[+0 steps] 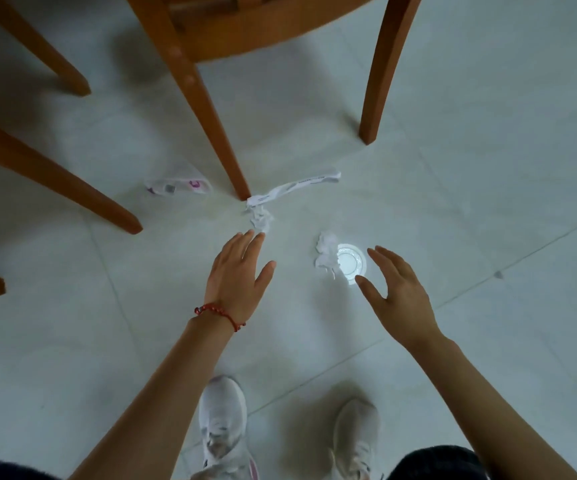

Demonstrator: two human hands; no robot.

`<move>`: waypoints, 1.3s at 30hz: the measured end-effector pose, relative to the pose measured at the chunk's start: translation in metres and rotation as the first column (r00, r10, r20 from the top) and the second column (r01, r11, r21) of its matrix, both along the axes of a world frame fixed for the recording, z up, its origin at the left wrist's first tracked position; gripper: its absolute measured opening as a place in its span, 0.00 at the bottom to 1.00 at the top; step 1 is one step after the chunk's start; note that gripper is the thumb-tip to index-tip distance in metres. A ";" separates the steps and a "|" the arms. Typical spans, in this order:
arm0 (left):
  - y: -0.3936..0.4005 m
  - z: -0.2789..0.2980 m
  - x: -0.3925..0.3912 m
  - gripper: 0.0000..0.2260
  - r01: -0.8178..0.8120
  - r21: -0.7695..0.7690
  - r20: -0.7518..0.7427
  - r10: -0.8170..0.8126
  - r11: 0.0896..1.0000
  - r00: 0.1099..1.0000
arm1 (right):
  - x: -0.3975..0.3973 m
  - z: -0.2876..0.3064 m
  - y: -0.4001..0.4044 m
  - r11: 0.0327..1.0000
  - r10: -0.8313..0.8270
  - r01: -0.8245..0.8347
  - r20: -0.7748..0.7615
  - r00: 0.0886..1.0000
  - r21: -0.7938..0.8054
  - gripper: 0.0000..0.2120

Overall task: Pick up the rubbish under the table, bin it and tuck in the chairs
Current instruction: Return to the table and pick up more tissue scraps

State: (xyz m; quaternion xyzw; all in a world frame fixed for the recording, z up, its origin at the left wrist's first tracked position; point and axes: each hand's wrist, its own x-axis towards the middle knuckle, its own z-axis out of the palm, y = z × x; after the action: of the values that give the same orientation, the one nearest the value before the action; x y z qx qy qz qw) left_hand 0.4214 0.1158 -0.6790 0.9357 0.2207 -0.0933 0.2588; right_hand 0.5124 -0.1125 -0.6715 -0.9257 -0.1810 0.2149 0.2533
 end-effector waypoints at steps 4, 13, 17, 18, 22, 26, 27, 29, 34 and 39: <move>0.012 -0.064 0.011 0.22 -0.058 -0.019 0.030 0.059 0.998 0.998 | 0.008 -0.064 0.003 0.999 0.033 -0.033 0.008 0.999 0.005 0.24; 0.034 -0.163 0.055 0.20 -0.212 -0.125 0.143 0.229 0.969 0.963 | 0.026 -0.151 0.006 0.998 0.037 -0.041 0.064 0.997 0.057 0.23; 0.045 -0.182 0.083 0.18 -0.252 -0.154 0.159 0.276 0.955 0.948 | 0.030 -0.160 0.007 0.997 0.036 -0.042 0.094 0.995 0.063 0.23; 0.047 -0.184 0.088 0.18 -0.266 -0.154 0.149 0.288 0.952 0.946 | 0.030 -0.159 0.008 0.997 0.036 -0.043 0.100 0.994 0.065 0.23; 0.045 -0.193 0.096 0.21 -0.315 -0.192 0.151 0.345 0.930 0.926 | 0.024 -0.155 0.007 0.995 0.045 -0.055 0.122 0.991 0.080 0.24; 0.044 -0.206 0.096 0.20 -0.346 -0.156 0.164 0.370 0.925 0.914 | 0.020 -0.158 0.007 0.995 0.039 -0.049 0.110 0.993 0.085 0.28; 0.044 -0.208 0.095 0.18 -0.365 -0.164 0.176 0.392 0.916 0.903 | 0.020 -0.160 0.007 0.995 0.032 -0.041 0.101 0.994 0.088 0.28; 0.042 -0.211 0.092 0.16 -0.420 -0.231 0.186 0.463 0.878 0.866 | 0.020 -0.164 0.008 0.994 0.015 -0.024 0.080 0.997 0.103 0.25; 0.028 -0.209 0.077 0.09 -0.601 -0.417 0.100 0.692 0.682 0.715 | 0.021 -0.175 0.019 0.986 -0.034 0.030 0.021 0.999 0.166 0.21; 0.012 -0.209 0.064 0.10 -0.670 -0.540 -0.050 0.776 0.509 0.629 | 0.028 -0.181 0.036 0.971 -0.074 0.082 -0.043 0.996 0.226 0.24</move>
State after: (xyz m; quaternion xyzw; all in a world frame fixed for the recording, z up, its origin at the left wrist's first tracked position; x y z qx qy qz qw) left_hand 0.4850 0.1275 -0.8883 0.6557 0.5320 0.0626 0.5321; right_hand 0.5402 -0.0766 -0.8522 -0.8932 -0.1634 0.1983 0.3690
